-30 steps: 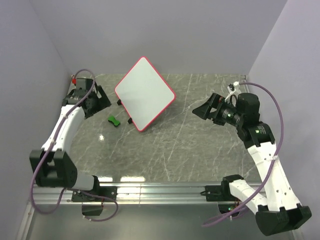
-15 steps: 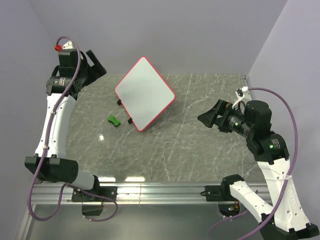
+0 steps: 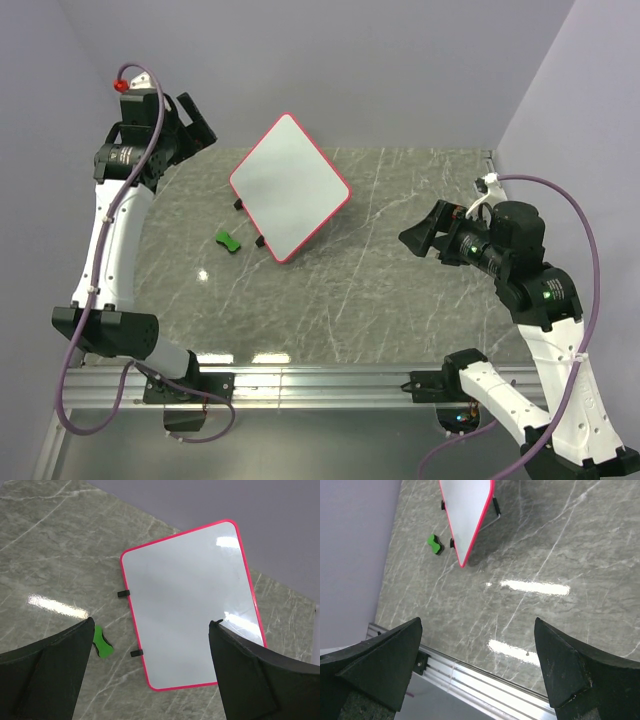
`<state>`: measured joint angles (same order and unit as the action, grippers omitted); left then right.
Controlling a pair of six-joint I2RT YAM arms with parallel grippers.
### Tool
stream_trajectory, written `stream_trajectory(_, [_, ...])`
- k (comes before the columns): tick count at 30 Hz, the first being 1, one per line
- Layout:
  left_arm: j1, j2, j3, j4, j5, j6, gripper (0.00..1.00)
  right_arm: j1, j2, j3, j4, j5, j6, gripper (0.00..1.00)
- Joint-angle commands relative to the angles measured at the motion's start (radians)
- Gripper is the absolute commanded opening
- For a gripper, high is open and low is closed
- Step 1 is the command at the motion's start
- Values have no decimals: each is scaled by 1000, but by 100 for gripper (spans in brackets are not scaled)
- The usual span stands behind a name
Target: Erase the whiteboard
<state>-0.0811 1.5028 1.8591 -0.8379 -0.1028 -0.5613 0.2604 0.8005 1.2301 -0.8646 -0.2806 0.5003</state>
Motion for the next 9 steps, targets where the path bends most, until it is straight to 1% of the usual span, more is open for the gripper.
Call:
stream_trajectory(1, [-11, 8, 29, 28, -8, 24, 99, 8, -11, 32, -4, 24, -19, 100])
stream_trajectory(6, [-23, 1, -8, 85, 21, 57, 99, 7, -12, 32, 3, 24, -22, 100])
stream_trajectory(9, [-32, 7, -15, 91, 6, 70, 100, 7, -12, 39, 6, 29, -17, 100])
